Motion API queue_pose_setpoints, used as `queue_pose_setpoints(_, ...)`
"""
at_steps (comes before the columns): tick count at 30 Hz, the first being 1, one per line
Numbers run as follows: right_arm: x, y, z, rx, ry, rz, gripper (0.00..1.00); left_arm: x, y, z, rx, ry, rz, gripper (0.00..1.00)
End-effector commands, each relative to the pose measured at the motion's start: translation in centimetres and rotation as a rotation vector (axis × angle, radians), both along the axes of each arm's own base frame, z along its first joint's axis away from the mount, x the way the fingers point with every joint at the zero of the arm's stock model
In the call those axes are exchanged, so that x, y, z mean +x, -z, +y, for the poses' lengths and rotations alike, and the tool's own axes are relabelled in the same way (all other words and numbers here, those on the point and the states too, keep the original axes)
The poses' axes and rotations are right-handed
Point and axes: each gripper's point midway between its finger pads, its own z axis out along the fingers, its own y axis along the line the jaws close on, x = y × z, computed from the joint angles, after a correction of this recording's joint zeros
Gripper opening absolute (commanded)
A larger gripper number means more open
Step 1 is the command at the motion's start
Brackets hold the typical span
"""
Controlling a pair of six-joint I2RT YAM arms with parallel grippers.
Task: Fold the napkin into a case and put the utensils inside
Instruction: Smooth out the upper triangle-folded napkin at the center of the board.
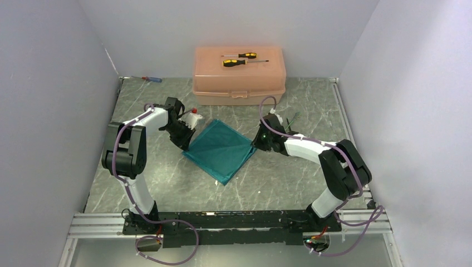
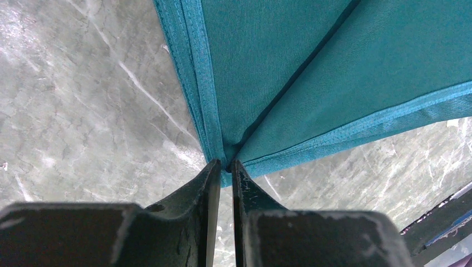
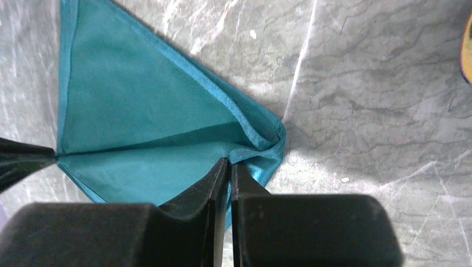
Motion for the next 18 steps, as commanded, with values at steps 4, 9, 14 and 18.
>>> queue_pose_setpoints(4, 2.0, -0.3, -1.2, 0.018, 0.07, -0.077, 0.04, 0.4, 0.0, 0.4, 0.021, 0.021, -0.029, 0.19)
queue_pose_setpoints(9, 1.3, 1.5, -1.7, -0.006, 0.065, -0.04, 0.01, 0.3, 0.1, 0.5, 0.026, 0.022, -0.031, 0.18)
queue_pose_setpoints(14, 0.0, 2.5, -1.9, -0.008, 0.04, -0.004, 0.17, 0.1, 0.4, 0.8, 0.041, 0.029, -0.031, 0.18)
queue_pose_setpoints(18, -0.4, 1.2, -2.4, -0.01, 0.023, -0.022, 0.33, 0.1, 0.6, 1.1, 0.055, 0.029, -0.037, 0.18)
